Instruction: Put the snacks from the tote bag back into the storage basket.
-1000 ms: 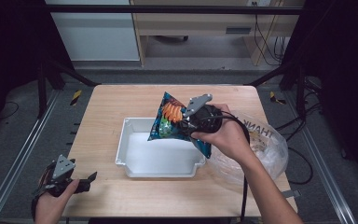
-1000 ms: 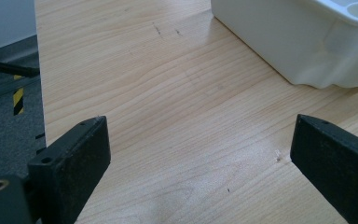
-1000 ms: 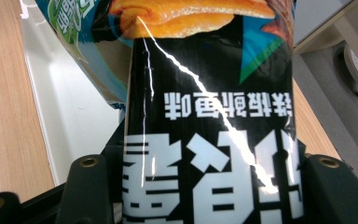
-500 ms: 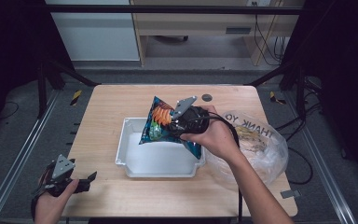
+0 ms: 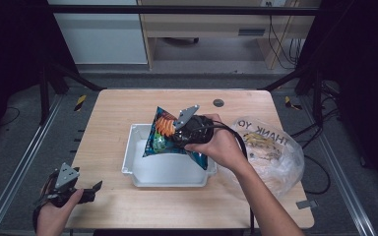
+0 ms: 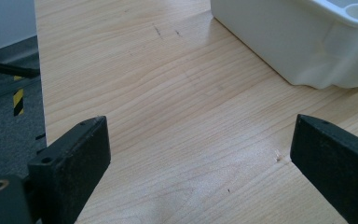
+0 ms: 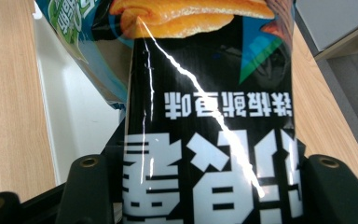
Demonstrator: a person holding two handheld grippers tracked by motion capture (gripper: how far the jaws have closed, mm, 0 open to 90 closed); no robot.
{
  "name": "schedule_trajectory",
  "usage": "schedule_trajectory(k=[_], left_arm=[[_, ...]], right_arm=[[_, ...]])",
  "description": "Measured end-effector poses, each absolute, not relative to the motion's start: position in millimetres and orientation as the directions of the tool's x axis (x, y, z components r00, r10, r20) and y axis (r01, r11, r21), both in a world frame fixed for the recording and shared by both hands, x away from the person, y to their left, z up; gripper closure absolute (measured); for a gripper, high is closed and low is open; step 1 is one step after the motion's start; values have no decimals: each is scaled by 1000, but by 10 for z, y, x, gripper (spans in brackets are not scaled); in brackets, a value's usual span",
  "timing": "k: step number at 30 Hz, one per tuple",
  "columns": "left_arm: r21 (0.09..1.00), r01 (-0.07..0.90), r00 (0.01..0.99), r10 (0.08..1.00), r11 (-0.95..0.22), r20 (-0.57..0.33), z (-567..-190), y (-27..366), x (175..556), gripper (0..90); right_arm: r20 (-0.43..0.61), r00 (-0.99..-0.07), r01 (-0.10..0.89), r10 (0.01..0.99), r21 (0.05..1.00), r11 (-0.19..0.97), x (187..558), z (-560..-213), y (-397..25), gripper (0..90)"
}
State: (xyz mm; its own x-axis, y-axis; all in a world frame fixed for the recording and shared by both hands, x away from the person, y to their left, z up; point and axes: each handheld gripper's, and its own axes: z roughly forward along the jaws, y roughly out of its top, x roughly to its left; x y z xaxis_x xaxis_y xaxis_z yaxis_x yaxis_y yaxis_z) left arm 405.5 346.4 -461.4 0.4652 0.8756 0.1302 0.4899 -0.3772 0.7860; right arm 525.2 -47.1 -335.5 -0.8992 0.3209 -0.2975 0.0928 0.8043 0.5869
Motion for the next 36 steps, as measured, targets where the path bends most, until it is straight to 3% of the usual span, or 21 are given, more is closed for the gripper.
schedule_trajectory(k=[36], left_arm=[[784,489,466,874,-381,134,-4616,3455,4054,44]], right_arm=[[-269,-934,45,233,560,827,5282,-3705,-123,420]])
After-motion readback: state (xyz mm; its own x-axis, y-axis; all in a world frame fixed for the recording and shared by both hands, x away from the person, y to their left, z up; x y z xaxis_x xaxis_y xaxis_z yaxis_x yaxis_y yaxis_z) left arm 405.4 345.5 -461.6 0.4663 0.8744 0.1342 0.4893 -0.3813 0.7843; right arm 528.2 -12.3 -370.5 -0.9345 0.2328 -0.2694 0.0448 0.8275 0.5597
